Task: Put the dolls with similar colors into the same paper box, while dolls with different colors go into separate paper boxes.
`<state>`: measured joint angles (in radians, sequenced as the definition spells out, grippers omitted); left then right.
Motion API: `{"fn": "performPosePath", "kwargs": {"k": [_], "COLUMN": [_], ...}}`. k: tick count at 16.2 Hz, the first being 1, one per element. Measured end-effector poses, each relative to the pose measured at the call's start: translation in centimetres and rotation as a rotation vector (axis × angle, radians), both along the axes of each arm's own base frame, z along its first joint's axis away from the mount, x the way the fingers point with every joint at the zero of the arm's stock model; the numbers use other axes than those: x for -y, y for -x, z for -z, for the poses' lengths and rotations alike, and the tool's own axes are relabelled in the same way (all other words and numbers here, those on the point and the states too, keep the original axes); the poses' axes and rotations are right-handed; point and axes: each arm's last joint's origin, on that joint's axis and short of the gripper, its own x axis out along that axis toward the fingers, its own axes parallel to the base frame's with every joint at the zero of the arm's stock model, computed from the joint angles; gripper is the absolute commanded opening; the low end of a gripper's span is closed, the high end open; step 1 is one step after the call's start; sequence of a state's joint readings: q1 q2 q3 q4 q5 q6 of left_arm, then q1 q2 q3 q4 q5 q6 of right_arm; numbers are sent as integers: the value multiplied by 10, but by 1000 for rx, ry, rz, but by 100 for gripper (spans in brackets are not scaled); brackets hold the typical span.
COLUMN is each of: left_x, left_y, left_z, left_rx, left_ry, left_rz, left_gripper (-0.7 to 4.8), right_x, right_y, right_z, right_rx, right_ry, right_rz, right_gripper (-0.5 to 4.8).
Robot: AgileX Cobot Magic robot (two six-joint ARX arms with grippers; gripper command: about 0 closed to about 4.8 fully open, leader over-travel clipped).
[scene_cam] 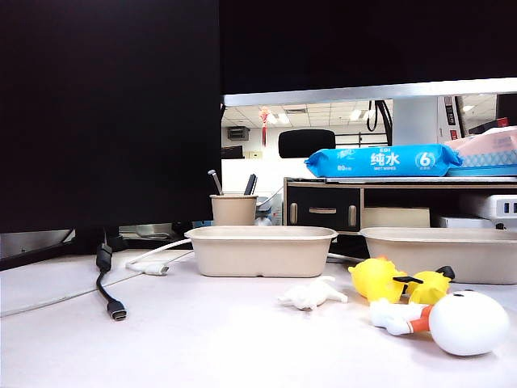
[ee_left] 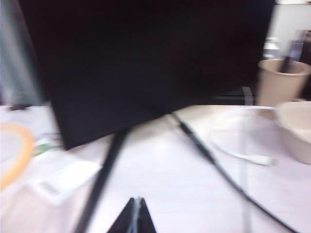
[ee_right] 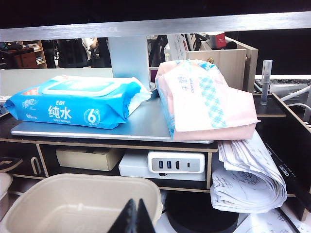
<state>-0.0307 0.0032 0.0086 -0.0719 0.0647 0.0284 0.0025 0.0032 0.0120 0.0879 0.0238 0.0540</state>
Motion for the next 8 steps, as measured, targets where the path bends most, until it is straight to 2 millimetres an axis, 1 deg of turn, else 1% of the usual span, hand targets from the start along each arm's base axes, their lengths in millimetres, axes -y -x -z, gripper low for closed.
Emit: {"fn": "performPosePath", "kwargs": {"k": [4, 8], "left_x": [10, 13], "left_y": [1, 2], "left_z": [0, 0], "left_rx": [0, 0], "left_ry": [0, 0], "left_rz": [103, 132], "left_gripper": [-5, -5], "right_x": [0, 0], "right_y": [0, 0], "right_z": [0, 0], "right_rx": [0, 0], "right_ry": [0, 0], "right_rz": [0, 0], "right_gripper": [4, 4]}}
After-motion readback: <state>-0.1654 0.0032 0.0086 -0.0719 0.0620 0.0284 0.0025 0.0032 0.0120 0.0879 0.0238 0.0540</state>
